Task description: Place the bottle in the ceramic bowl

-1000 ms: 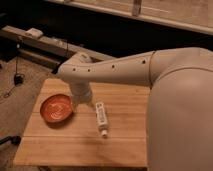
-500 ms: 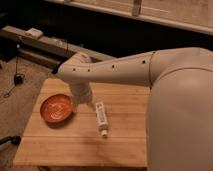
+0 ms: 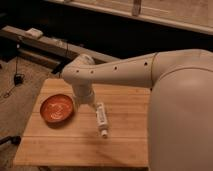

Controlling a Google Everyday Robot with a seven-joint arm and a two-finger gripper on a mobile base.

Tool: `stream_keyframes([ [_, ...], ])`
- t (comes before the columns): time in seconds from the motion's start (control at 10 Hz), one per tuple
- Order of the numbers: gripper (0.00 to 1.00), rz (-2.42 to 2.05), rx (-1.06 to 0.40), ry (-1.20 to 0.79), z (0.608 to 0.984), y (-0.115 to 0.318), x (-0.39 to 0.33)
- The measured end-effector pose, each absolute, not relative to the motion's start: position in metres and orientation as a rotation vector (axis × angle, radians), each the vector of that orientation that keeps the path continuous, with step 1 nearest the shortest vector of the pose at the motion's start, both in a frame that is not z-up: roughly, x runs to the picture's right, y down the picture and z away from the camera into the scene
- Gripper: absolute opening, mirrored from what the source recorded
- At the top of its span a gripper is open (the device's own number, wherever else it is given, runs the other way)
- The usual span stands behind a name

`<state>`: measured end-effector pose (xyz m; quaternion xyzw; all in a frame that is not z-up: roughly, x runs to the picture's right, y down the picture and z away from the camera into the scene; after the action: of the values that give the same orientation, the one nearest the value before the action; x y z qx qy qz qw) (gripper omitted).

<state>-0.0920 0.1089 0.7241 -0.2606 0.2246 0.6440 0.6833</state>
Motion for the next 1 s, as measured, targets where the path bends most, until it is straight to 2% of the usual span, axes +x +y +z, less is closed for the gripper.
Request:
stream_keyframes([
  [0.3, 0.65, 1.441, -0.564, 0.493, 0.766, 0.118, -0.062],
  [1.0, 0.65, 1.436, -0.639, 0.470, 0.815, 0.133, -0.026],
])
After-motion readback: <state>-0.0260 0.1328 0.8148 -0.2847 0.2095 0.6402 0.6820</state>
